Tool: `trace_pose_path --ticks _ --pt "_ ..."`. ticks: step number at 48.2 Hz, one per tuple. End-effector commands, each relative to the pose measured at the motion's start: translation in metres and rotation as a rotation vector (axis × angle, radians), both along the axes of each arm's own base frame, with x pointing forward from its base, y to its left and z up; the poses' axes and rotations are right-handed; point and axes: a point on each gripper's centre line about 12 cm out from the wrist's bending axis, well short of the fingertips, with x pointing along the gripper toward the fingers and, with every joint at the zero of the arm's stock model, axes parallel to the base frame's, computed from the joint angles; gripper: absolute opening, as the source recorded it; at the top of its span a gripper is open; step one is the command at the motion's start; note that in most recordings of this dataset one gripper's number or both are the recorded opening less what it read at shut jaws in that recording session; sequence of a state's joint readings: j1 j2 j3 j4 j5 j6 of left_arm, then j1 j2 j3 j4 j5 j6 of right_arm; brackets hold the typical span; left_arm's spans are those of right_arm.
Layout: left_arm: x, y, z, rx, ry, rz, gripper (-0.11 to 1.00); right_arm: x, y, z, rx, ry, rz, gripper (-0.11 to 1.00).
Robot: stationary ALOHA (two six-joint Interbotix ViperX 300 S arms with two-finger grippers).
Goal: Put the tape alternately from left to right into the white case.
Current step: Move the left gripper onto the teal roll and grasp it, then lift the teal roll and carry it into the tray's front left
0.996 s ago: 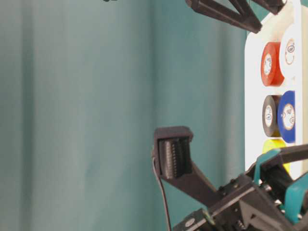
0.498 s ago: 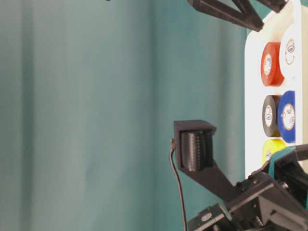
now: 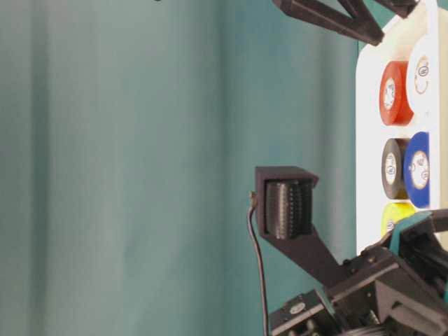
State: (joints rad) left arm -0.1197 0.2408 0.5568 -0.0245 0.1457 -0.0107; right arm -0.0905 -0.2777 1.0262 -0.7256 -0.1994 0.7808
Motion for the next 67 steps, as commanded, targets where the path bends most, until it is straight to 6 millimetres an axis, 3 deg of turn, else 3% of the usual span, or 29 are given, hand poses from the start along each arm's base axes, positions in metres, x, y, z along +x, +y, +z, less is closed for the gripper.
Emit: trace_pose_path --ticks 1,5,9,25,38,46,58,67 --pt "0.005 0.001 0.016 -0.004 -0.043 0.002 0.22 0.002 0.001 0.005 0.002 -0.020 0.007 0.79" --pt "0.006 0.001 0.018 -0.003 -0.049 0.001 0.06 0.002 0.001 0.004 0.002 -0.018 0.007 0.79" --pt "0.005 0.001 0.019 -0.003 -0.051 -0.001 -0.03 0.002 0.001 0.005 0.004 -0.020 0.005 0.79" --pt "0.007 0.000 0.025 -0.007 -0.066 0.002 -0.03 0.002 0.001 0.005 0.006 -0.019 0.004 0.79" --pt "-0.003 -0.002 0.065 -0.014 -0.119 -0.007 -0.03 0.001 0.001 0.004 0.006 -0.016 0.004 0.79" --pt "-0.013 -0.001 0.079 -0.011 -0.090 -0.009 -0.03 0.001 0.001 0.004 0.006 -0.016 0.004 0.79" --pt "-0.018 0.004 0.081 -0.005 -0.058 -0.003 -0.03 0.001 0.001 0.003 0.006 -0.015 0.004 0.79" --pt "-0.024 0.023 0.078 0.000 -0.046 0.043 -0.03 0.001 0.001 0.003 0.006 -0.015 0.004 0.79"
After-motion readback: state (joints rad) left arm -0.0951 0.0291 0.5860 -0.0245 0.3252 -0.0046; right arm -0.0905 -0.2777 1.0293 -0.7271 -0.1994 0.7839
